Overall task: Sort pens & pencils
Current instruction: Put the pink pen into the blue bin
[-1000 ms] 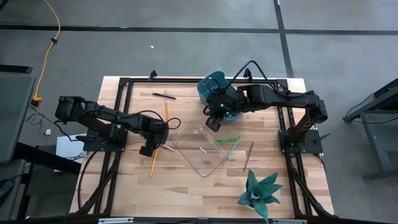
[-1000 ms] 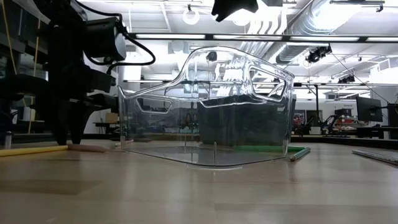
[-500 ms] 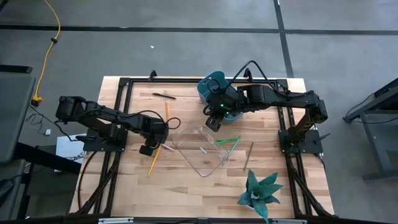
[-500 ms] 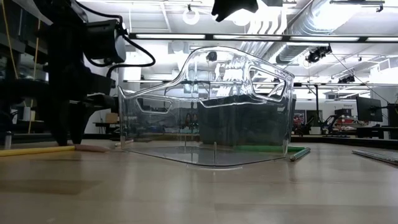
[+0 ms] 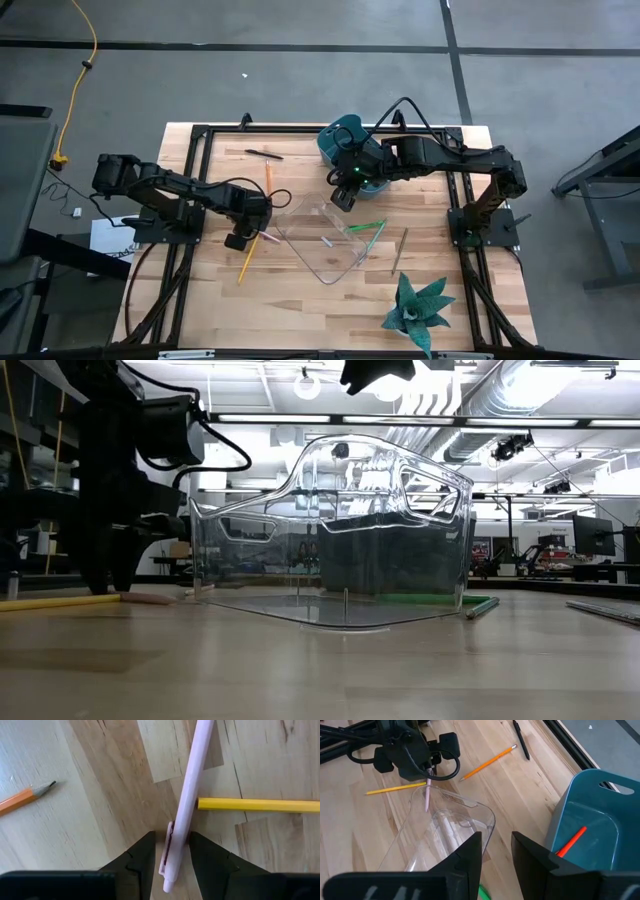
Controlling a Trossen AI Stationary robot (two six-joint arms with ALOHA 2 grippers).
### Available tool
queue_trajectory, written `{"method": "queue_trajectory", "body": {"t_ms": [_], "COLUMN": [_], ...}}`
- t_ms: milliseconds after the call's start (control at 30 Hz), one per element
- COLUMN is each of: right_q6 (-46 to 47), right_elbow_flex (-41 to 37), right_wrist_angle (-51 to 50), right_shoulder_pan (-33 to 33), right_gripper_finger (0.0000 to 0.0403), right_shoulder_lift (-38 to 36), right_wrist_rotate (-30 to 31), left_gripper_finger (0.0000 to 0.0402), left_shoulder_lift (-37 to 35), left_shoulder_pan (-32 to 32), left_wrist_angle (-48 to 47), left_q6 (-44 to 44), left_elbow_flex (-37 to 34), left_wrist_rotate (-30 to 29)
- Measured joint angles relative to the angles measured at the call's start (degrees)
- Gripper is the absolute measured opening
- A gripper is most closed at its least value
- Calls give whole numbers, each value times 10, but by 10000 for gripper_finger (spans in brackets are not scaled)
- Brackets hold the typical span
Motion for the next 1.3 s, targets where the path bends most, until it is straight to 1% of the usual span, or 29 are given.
{"method": "queue_trajectory", "body": {"t_ms": [133,200,433,533,600,800,1067,1300], "right_q6": [-1,-1,-1,-1,-1,-1,-2,-2], "right_elbow_flex": [0,0,0,0,0,0,0,0], "right_wrist_angle": [0,0,0,0,0,0,0,0], "right_shoulder_pan": [0,0,0,0,0,0,0,0], "right_gripper_finger": [97,97,97,97,97,97,97,97], "right_shoulder_lift": [0,0,0,0,0,0,0,0], "right_wrist_rotate": [0,0,0,0,0,0,0,0], "left_gripper_finger": [109,100,36,21,21,42,28,37], "left_shoulder_lift": [0,0,0,0,0,0,-5,-16], "left_shoulder_pan": [0,0,0,0,0,0,0,0], "left_wrist_angle": [0,0,1,1,2,2,-1,-13], "left_q6": [0,0,0,0,-1,-13,-30,-47], "left_elbow_flex": [0,0,0,0,0,0,-1,-3], "left_wrist_rotate": [0,1,2,3,3,3,4,14]}}
